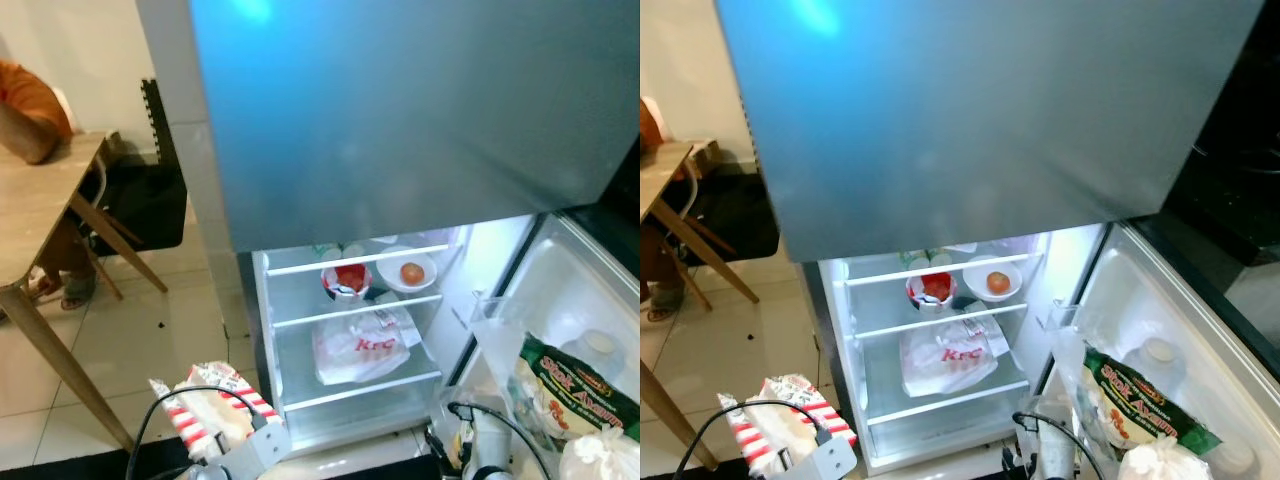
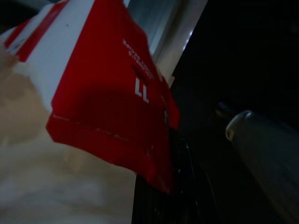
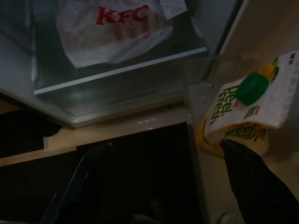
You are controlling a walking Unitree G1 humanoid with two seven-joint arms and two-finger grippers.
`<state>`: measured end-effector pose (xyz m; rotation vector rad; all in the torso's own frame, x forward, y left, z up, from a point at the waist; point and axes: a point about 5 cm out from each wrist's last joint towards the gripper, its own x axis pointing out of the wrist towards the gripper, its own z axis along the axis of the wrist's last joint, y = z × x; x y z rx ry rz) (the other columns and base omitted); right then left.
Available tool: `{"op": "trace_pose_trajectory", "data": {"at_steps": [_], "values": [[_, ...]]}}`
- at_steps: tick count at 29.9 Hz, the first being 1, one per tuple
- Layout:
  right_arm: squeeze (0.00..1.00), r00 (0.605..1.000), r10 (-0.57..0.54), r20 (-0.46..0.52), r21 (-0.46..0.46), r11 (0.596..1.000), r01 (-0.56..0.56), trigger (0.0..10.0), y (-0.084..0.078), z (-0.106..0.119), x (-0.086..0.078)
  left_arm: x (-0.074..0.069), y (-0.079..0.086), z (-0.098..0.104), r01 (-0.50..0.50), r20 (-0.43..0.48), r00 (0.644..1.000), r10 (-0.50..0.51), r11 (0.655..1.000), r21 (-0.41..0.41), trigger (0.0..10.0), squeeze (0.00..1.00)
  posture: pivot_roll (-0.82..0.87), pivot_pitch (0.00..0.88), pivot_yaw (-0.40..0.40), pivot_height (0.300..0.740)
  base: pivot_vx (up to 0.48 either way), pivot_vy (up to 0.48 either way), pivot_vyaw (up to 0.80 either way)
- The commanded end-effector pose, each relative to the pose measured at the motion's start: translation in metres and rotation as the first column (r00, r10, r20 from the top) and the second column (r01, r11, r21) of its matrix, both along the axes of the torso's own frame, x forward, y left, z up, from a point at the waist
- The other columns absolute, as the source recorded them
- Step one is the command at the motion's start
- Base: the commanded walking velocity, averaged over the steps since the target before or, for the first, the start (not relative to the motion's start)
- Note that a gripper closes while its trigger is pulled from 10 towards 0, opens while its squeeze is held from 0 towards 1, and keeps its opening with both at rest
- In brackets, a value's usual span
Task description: Restocking fridge
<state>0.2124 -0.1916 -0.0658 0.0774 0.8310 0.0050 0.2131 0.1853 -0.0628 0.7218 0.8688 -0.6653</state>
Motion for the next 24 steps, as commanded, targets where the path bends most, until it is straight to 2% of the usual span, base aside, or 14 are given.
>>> {"op": "trace_pose_trajectory", "data": {"at_steps": [1, 4, 16, 24], "values": [[0.0, 1.0, -0.008, -0.006, -0.002, 1.0, 0.008, 10.0, -0.002, -0.0005, -0.0013, -0.0024, -0.0012, -0.0015, -0.008, -0.013, 1.0, 0.008, 1.0, -0.009, 10.0, 0.0, -0.02, 0.008, 0.005, 0.74, 0.0, -0.307, 0.0], [0.0, 1.0, -0.008, -0.007, -0.001, 1.0, 0.008, 10.0, -0.0018, -0.0005, -0.0012, -0.0018, -0.0023, -0.0008, -0.005, -0.01, 1.0, 0.005, 1.0, -0.015, 10.0, 0.0, -0.02, 0.01, 0.005, 0.74, 0.0, -0.307, 0.0], [0.0, 1.0, 0.003, -0.008, 0.008, 1.0, -0.003, 10.0, 0.0014, -0.0005, -0.0002, -0.004, -0.0032, -0.0012, -0.023, -0.006, 1.0, 0.023, 0.999, -0.031, 10.0, 0.0, -0.01, 0.013, 0.003, 0.74, 0.0, 0.0, 0.0], [0.0, 0.999, 0.049, -0.015, 0.013, 0.999, -0.049, 10.0, 0.0062, -0.0011, -0.0003, -0.0063, -0.004, -0.0034, -0.053, -0.008, 0.999, 0.052, 0.998, -0.031, 10.0, 0.0, -0.01, 0.014, 0.0, 0.74, 0.0, 0.0, 0.0]]}}
